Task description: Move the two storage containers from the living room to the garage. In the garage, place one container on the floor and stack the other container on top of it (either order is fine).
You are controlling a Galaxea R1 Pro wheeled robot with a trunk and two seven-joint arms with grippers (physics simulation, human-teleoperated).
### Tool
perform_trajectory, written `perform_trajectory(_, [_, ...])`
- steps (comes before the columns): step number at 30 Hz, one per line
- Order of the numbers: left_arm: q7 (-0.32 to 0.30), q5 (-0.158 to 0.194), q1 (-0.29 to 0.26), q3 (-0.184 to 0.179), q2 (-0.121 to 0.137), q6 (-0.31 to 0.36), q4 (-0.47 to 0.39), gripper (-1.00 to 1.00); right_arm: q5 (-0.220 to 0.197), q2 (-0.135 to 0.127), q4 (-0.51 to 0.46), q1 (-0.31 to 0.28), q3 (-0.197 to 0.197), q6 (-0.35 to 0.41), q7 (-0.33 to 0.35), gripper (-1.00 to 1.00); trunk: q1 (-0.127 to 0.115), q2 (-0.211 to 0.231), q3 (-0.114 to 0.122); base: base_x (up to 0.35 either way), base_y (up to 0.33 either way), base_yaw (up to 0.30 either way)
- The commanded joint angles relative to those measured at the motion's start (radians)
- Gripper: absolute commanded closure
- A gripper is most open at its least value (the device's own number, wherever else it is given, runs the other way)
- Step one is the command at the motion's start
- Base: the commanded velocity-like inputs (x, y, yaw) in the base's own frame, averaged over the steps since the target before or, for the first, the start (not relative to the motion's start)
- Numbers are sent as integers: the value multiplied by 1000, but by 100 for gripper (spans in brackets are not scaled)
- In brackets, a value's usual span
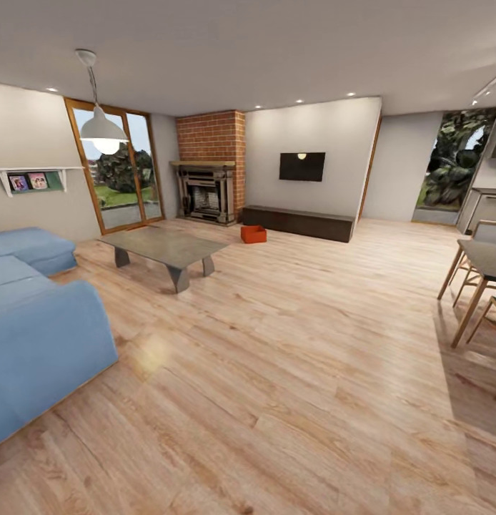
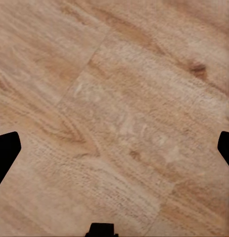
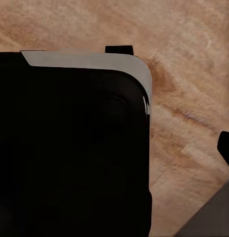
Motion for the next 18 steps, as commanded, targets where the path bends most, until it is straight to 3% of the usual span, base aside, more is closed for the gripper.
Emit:
perform_trajectory(1, [4, 10, -1, -9, 0, -4, 1, -100, 1, 0, 1, -1, -4, -3, 5, -100, 0, 0, -1, 305, -141, 0])
perform_trajectory(18, [4, 10, -1, -9, 0, -4, 1, -100, 1, 0, 1, -1, -4, -3, 5, -100, 0, 0, -1, 305, -151, 0])
